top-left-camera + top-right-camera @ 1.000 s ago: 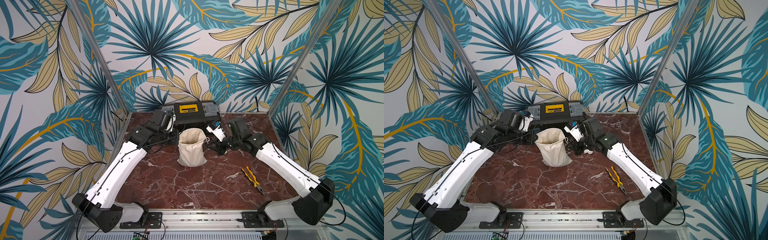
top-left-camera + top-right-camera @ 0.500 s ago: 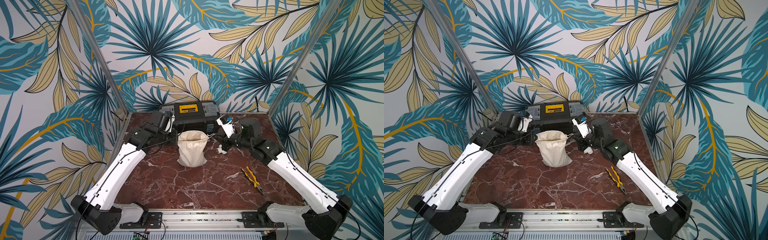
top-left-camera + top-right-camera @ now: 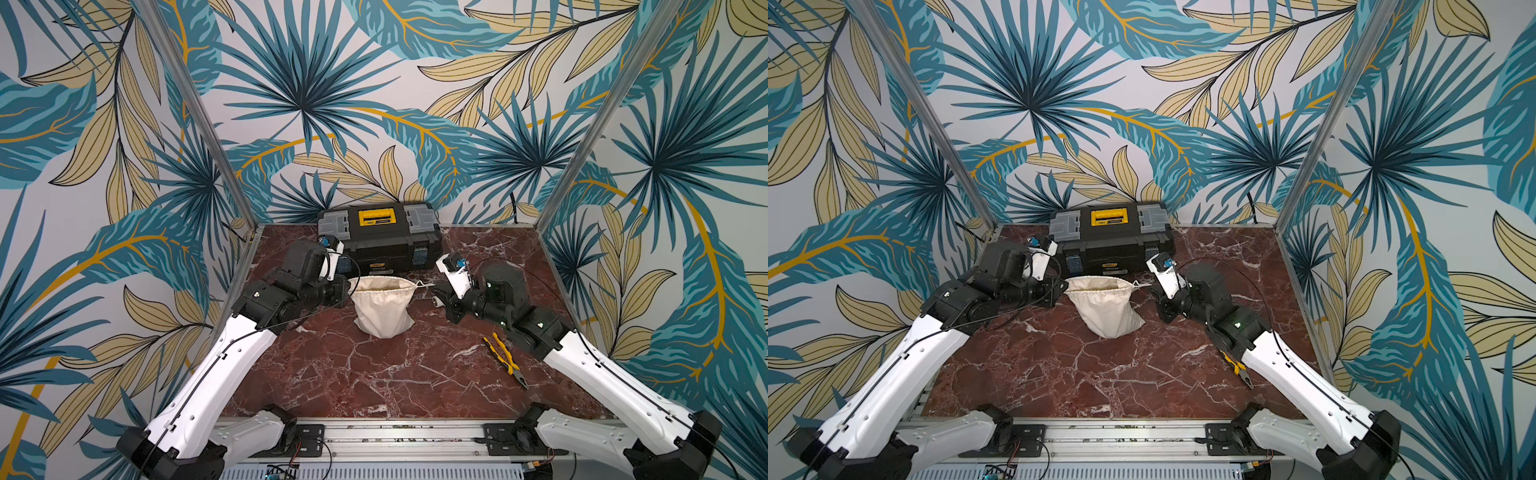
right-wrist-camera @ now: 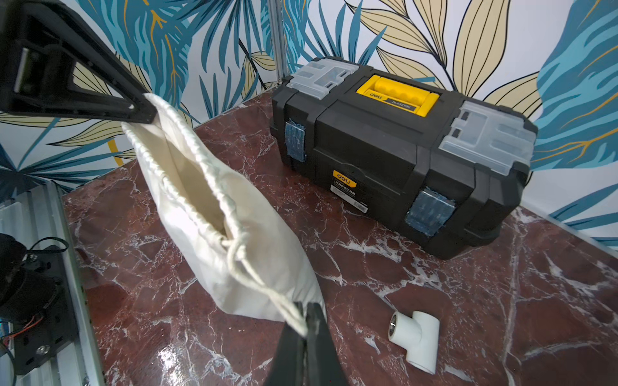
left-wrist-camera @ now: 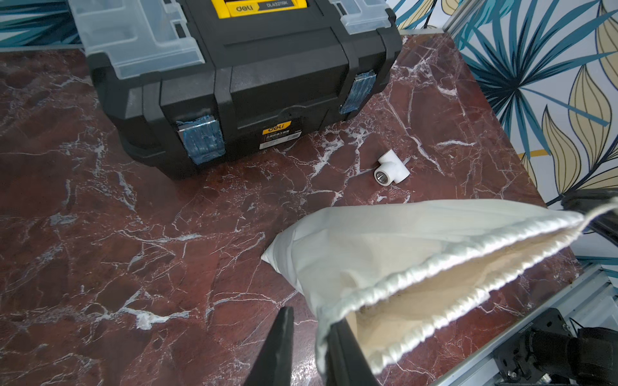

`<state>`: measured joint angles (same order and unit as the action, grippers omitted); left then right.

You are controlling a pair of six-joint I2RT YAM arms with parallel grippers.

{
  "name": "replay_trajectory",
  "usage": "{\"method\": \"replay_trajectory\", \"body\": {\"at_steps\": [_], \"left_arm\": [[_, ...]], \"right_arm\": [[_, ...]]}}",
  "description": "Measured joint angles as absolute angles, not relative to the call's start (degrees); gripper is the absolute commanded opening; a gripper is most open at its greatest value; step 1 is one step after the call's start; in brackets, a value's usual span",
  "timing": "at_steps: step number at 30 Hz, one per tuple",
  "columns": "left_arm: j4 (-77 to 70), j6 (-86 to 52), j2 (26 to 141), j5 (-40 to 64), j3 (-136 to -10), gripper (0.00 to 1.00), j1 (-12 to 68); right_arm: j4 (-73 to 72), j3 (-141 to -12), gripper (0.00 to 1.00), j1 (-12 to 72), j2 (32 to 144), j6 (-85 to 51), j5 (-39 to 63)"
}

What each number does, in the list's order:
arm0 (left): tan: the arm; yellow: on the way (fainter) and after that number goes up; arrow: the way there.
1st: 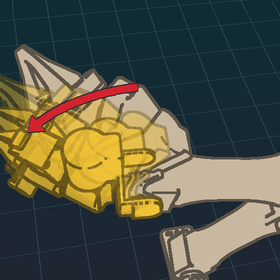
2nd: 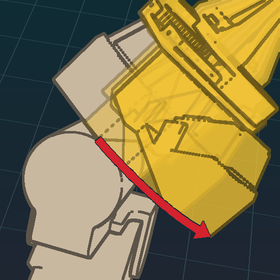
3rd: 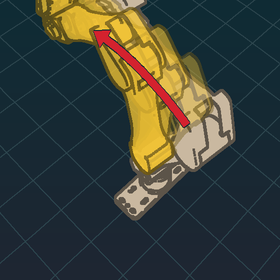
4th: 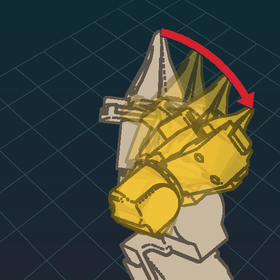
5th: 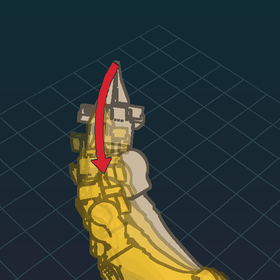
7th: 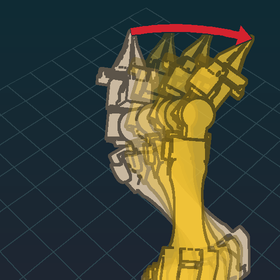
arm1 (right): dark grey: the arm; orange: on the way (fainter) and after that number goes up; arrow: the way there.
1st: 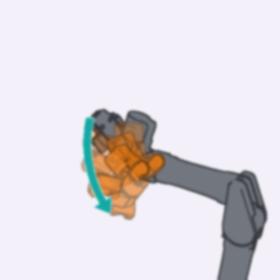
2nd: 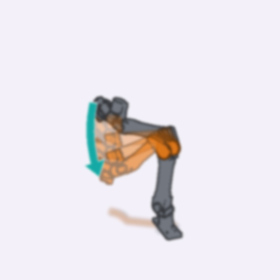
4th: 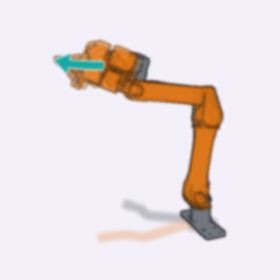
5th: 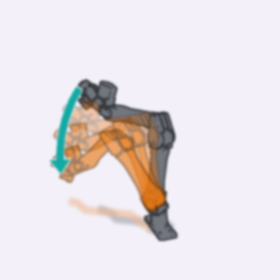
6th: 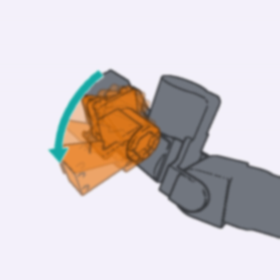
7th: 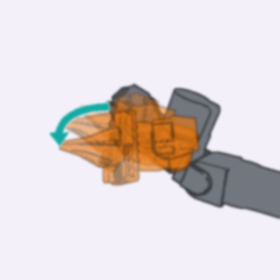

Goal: Close the soil bag
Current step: Frap the soil bag at the center of the board.

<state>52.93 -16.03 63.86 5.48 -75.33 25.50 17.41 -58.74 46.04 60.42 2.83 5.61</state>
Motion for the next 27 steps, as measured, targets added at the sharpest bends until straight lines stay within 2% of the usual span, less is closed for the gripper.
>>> {"method": "replay_trajectory", "body": {"at_steps": [9,27], "left_arm": [[49.71,-14.41,62.43,7.49,-73.45,0.26,25.50],[47.77,-14.87,58.81,3.57,-71.00,0.32,25.45]], "right_arm": [[16.69,-58.30,0.00,46.92,55.64,3.66,1.91],[10.22,-57.74,0.00,47.55,55.72,10.79,-6.52]]}}
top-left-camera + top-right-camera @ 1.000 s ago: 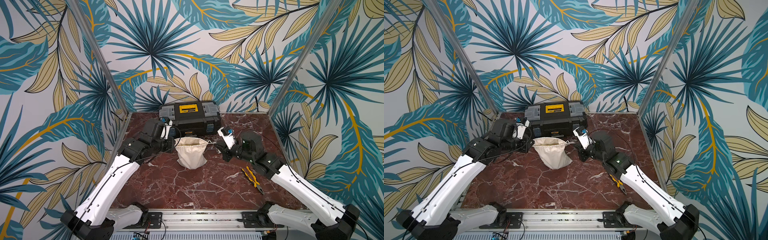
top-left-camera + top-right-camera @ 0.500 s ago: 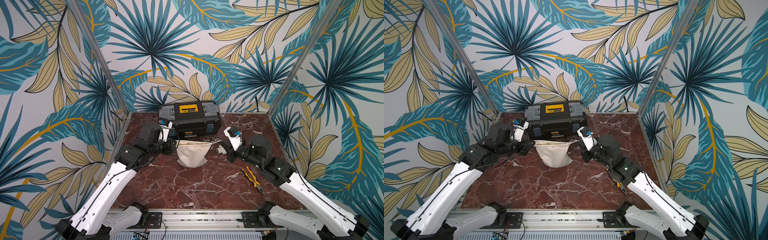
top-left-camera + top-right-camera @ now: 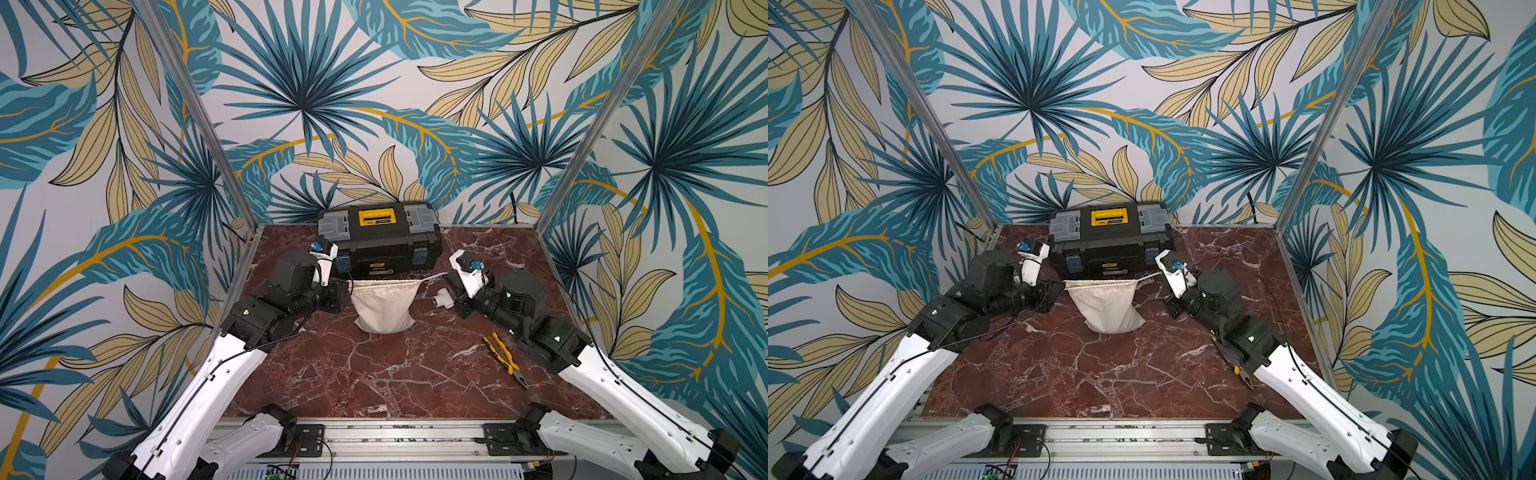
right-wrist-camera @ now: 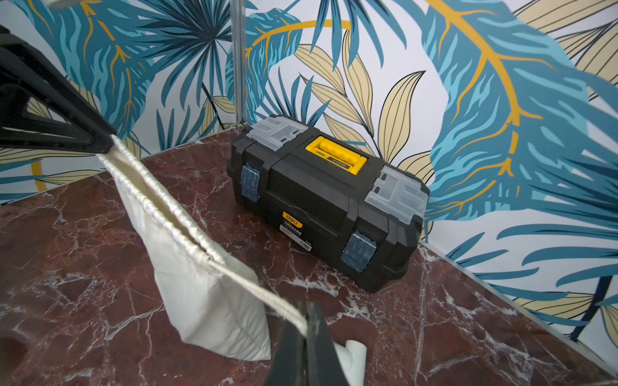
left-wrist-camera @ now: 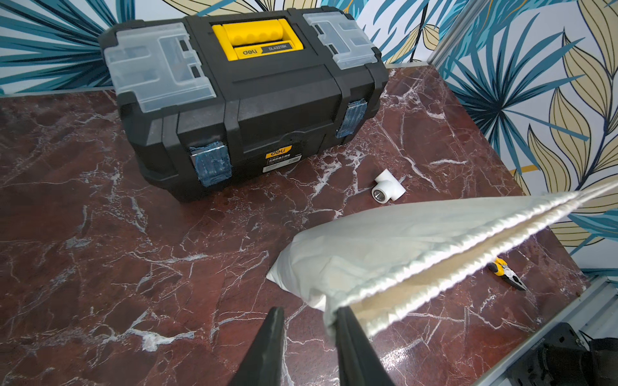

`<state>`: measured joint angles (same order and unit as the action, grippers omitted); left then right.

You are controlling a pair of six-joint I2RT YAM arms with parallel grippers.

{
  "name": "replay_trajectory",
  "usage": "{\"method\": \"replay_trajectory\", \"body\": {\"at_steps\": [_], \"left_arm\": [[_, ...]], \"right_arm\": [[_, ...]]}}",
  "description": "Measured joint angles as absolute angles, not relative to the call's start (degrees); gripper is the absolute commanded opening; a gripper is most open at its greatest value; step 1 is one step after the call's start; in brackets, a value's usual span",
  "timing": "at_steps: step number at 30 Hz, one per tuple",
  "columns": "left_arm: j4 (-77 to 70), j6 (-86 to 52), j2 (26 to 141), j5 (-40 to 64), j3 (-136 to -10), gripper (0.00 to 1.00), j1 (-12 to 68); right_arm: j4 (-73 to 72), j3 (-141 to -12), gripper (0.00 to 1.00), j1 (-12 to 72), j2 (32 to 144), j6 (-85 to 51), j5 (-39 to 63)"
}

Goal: Close the soil bag
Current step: Frap the soil bag at the center of the board.

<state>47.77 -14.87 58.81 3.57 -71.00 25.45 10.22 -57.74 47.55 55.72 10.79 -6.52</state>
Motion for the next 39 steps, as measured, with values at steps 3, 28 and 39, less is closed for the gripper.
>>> {"method": "replay_trajectory", "body": {"at_steps": [3,28,39], "left_arm": [[48.01,-14.90,58.83,2.02,-71.11,0.32,25.10],[21.56,-2.33,59.13,17.23,-63.99,0.51,35.83],[4.58,8.29,71.46,26.04,-66.81,0.51,38.17]], "right_arm": [[7.49,-58.17,0.00,47.46,56.60,12.78,-9.78],[3.73,-65.12,0.00,47.27,62.78,19.11,-5.78],[4.86,-66.17,0.00,47.07,64.95,20.80,-3.40]]}}
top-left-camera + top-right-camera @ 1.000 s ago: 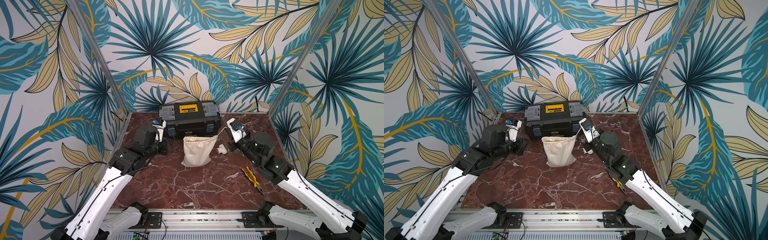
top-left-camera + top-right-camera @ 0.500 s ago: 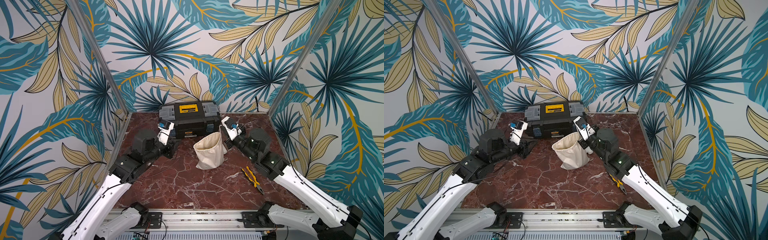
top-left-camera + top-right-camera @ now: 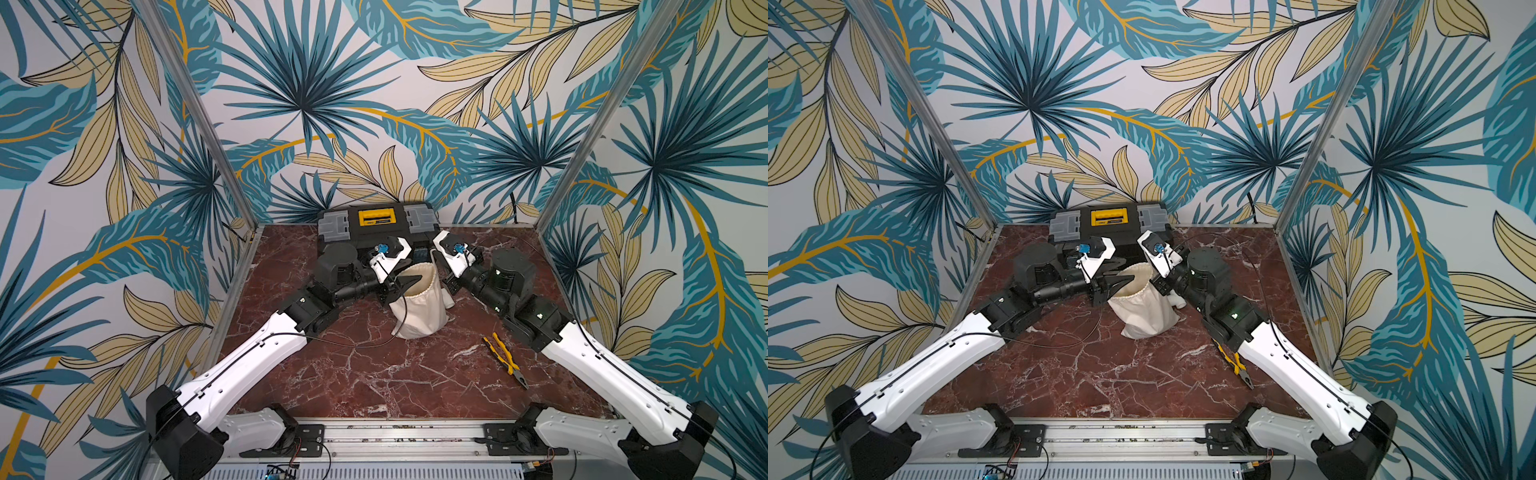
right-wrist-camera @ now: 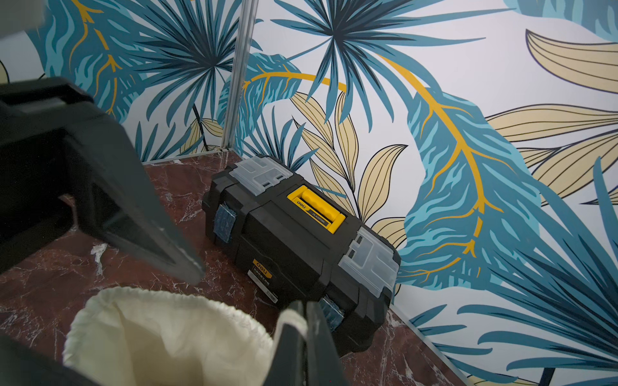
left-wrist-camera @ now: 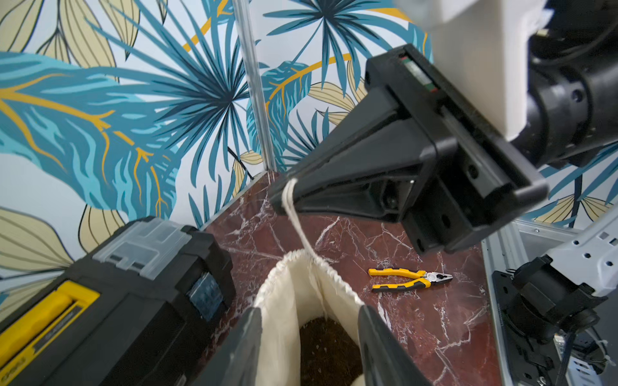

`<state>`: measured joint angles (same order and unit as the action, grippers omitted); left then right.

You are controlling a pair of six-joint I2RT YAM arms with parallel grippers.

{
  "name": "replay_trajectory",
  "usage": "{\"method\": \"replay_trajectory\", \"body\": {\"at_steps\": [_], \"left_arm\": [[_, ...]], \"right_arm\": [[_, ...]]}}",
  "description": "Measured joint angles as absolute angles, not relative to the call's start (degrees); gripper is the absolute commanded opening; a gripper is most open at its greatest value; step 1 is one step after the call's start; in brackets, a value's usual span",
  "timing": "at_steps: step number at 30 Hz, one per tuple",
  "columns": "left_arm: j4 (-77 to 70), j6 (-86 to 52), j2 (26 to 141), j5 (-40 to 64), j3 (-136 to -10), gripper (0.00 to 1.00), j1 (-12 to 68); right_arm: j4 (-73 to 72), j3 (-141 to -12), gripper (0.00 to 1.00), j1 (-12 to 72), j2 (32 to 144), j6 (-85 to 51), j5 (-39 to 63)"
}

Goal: Close the soil bag
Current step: Frap the soil bag at the center of the board.

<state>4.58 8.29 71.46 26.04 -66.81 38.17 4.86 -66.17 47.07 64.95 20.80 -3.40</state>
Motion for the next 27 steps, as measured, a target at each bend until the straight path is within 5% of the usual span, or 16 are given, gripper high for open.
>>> {"method": "replay_trajectory", "body": {"at_steps": [27], "left_arm": [[0.10,17.54,82.74,37.17,-73.82,0.49,38.22]], "right_arm": [[7.49,-67.70,0.00,45.78,62.96,20.80,1.58]]}}
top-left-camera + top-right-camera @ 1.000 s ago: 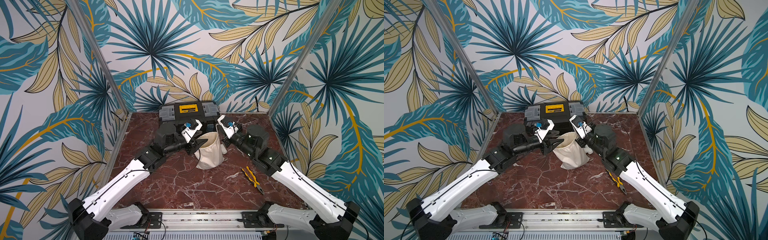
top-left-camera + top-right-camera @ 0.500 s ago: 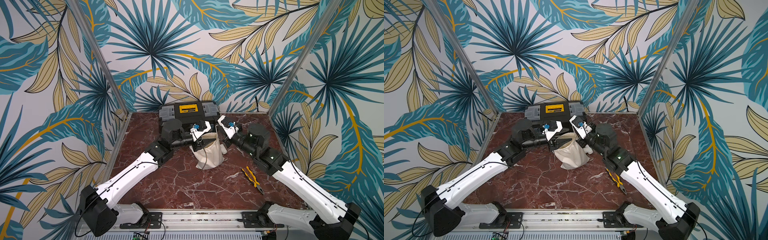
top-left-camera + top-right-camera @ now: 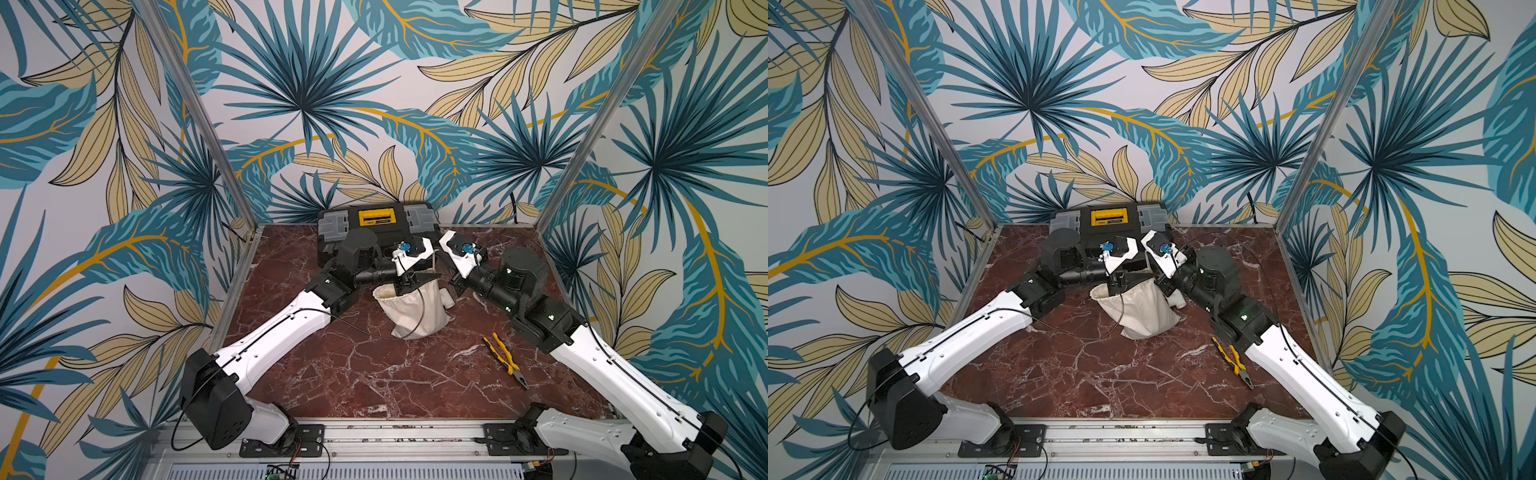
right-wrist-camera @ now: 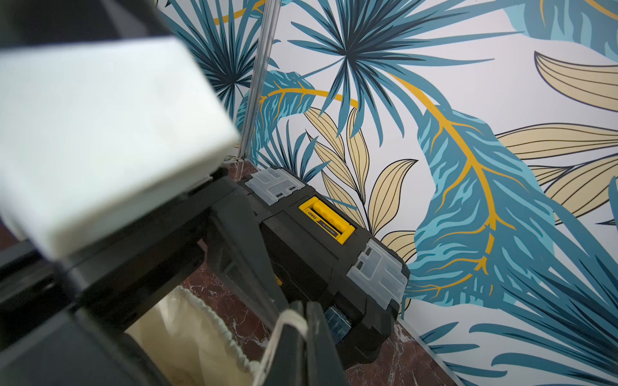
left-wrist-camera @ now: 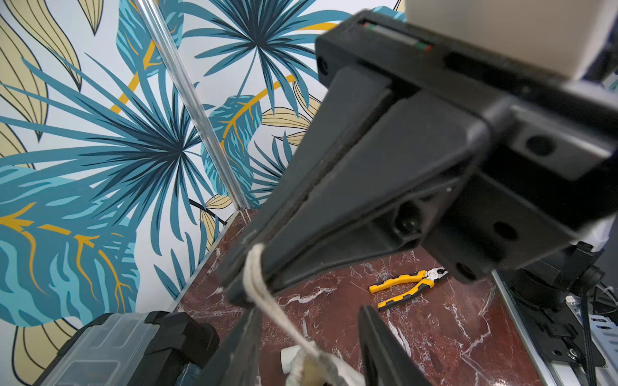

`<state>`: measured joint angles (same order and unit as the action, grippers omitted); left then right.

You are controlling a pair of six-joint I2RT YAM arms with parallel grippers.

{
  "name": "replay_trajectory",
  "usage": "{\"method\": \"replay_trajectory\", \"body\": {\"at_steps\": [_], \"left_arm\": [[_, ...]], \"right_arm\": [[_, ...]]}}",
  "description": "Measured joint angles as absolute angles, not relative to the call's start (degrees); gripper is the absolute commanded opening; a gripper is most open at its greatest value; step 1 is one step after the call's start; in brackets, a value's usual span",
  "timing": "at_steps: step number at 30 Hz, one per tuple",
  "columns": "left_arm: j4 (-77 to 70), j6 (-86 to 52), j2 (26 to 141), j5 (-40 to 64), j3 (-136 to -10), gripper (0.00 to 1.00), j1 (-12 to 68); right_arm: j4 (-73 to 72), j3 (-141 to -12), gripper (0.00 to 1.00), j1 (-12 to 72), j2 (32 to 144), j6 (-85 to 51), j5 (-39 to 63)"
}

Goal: Close the soil bag
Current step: Frap the soil bag at the center of the board.

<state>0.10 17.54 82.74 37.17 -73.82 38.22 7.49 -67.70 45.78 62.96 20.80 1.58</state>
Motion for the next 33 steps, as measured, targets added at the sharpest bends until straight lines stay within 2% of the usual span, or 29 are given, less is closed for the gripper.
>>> {"method": "replay_trajectory", "body": {"at_steps": [22,33], "left_arm": [[1.58,16.64,85.23,38.22,-77.32,0.17,38.22],[3.42,17.21,86.74,37.87,-78.08,0.08,38.22]], "right_arm": [[7.62,-67.70,0.00,45.74,62.57,20.80,1.52],[7.64,-67.70,0.00,45.74,62.57,20.73,1.34]]}}
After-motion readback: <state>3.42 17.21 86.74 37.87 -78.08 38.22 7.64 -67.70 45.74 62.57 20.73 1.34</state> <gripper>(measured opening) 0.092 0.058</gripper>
